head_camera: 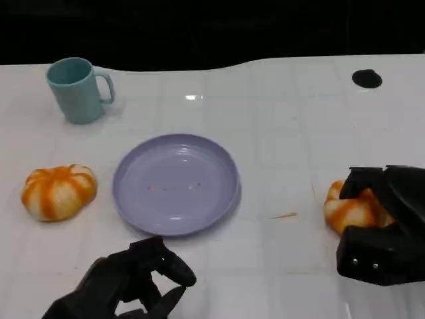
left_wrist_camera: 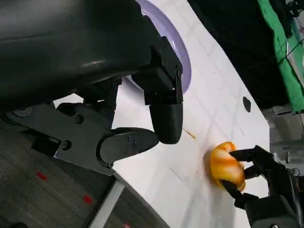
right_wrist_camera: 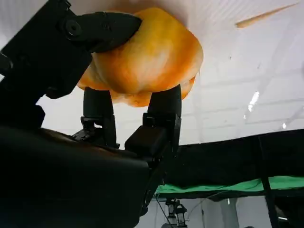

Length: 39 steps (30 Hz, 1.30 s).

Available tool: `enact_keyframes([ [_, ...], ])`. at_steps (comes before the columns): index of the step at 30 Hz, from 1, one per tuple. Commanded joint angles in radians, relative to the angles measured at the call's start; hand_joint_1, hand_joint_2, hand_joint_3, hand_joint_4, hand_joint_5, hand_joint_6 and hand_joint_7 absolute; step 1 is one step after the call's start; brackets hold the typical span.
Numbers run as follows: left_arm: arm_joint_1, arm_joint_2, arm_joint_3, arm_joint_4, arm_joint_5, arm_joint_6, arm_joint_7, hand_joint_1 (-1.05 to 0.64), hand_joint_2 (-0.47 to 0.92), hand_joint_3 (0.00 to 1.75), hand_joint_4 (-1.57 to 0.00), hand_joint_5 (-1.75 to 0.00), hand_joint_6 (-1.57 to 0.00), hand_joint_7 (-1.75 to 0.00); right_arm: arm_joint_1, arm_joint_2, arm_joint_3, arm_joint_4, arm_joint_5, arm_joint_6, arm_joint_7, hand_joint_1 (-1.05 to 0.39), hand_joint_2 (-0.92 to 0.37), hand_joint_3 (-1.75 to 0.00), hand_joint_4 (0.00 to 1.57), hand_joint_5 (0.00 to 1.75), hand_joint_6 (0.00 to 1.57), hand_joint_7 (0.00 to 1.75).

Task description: Grasp the bread from the table and place it into the plate.

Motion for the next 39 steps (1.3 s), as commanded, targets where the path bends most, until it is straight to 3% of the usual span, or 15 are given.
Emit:
enact_keyframes([
  [1, -0.004, 0.002, 0.004, -0.004, 0.001, 0.005, 0.008, -0.25, 0.8, 0.65, -0.63, -1.75, -0.62, -1.3, -0.005, -0.003, -0.022, 0.001, 0.049, -0.038, -0.024, -0.1, -0.42, -1.09, 0.83, 1.75, 0.84, 1.41],
  [9, -0.012, -0.003, 0.003, 0.006, 0.004, 0.007, 0.011, -0.23, 0.79, 0.65, -0.61, -1.75, -0.63, -1.3, 0.0, 0.017, -0.032, -0.071, 0.111, -0.067, -0.005, -0.07, -0.41, -1.11, 0.88, 1.75, 0.76, 1.63],
  [15, -0.014, -0.006, 0.006, 0.011, -0.001, 0.009, 0.008, -0.23, 0.79, 0.66, -0.64, -1.75, -0.63, -1.3, 0.004, 0.046, -0.035, -0.135, 0.143, -0.093, -0.001, -0.06, -0.37, -1.15, 0.9, 1.75, 0.75, 1.65],
  [25, -0.012, 0.013, 0.007, 0.025, 0.035, -0.031, 0.01, -0.22, 0.78, 0.67, -0.6, -1.73, -0.62, -1.28, -0.009, 0.106, -0.02, -0.185, 0.176, -0.189, 0.007, -0.08, -0.22, -1.45, 0.97, 1.75, 0.83, 1.55],
  [33, -0.007, -0.002, 0.0, 0.037, 0.025, -0.031, 0.013, -0.23, 0.78, 0.66, -0.61, -1.74, -0.64, -1.27, -0.087, 0.211, 0.028, -0.119, 0.17, -0.218, 0.009, -0.05, -0.26, -1.36, 0.97, 1.75, 0.8, 1.59],
  [39, -0.012, -0.012, -0.001, 0.053, 0.013, -0.029, 0.008, -0.21, 0.79, 0.66, -0.64, -1.75, -0.64, -1.26, -0.198, 0.312, 0.066, 0.05, 0.173, -0.25, -0.009, -0.08, -0.26, -1.4, 1.0, 1.75, 0.77, 1.72],
])
